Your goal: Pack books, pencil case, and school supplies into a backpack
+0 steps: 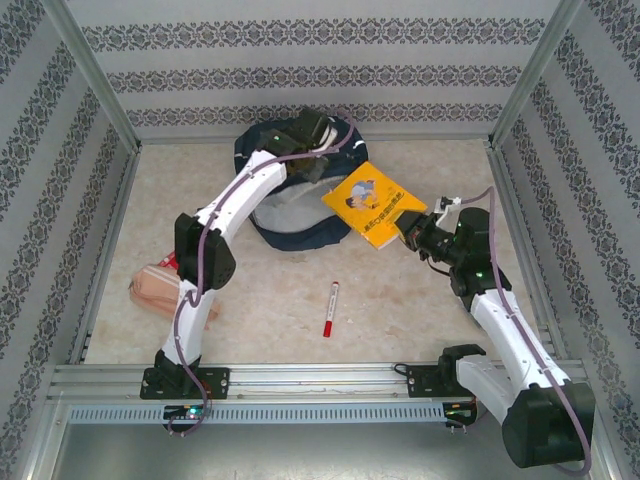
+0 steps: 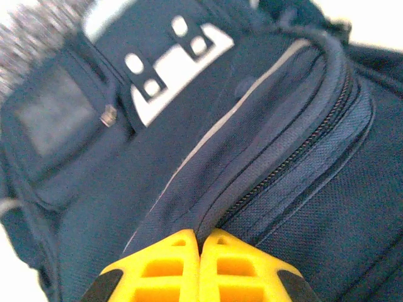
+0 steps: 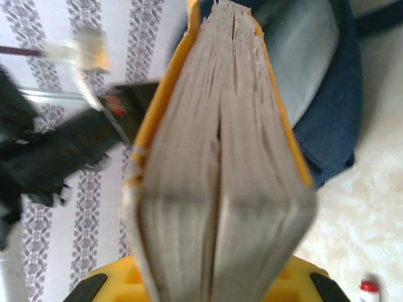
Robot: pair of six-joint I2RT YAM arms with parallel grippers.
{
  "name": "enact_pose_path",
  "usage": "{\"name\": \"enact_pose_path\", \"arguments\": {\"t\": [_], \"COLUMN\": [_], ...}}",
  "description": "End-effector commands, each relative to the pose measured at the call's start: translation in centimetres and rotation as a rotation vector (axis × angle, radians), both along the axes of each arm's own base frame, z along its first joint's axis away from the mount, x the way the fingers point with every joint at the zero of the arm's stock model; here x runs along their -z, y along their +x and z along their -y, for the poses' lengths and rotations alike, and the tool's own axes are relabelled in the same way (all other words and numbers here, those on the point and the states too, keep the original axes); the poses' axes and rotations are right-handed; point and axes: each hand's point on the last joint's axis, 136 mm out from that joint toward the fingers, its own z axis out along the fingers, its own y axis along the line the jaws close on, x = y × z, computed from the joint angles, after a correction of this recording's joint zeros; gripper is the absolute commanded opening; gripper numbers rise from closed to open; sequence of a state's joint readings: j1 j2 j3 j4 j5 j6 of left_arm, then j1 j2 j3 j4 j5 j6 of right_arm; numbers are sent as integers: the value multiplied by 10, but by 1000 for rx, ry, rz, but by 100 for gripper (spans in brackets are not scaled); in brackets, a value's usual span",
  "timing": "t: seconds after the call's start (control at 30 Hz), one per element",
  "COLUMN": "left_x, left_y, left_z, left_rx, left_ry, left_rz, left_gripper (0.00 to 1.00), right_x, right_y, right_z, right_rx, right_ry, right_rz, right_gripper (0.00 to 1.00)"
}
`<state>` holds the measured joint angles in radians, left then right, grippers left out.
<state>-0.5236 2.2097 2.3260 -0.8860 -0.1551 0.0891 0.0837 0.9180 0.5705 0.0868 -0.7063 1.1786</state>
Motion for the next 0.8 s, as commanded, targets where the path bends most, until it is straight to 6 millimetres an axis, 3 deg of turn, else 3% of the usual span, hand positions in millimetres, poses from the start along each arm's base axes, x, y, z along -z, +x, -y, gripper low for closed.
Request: {"name": "enact_pose_path", "arguments": {"t": [0.0, 0.1, 0.2, 0.4, 0.5, 0.77], "left_x": [-107, -126, -136, -137, -136, -139], "left_y": [21, 19, 13, -3, -7, -18], "left_z": [-7, -3, 5, 31, 37, 56], "left_rx": [-69, -51, -41, -2, -4, 32], "left_ry": [-113, -150, -194, -244, -279, -325], "left_rz": [309, 350, 362, 340, 319, 307], "left_gripper": [0, 0, 0, 0, 0, 0], "right_x": [-12, -2, 4, -24, -18, 19], "right_y": [-28, -41, -38, -9, 16, 106], "right_z": [-14, -22, -30, -71, -80, -75], "right_rx": [-153, -222, -245, -342, -320, -53], "right_ry": [51, 51, 60, 16, 7, 45], "right_rz": [37, 1, -18, 53, 39, -16], "right_gripper": [5, 4, 4, 4, 3, 0]}}
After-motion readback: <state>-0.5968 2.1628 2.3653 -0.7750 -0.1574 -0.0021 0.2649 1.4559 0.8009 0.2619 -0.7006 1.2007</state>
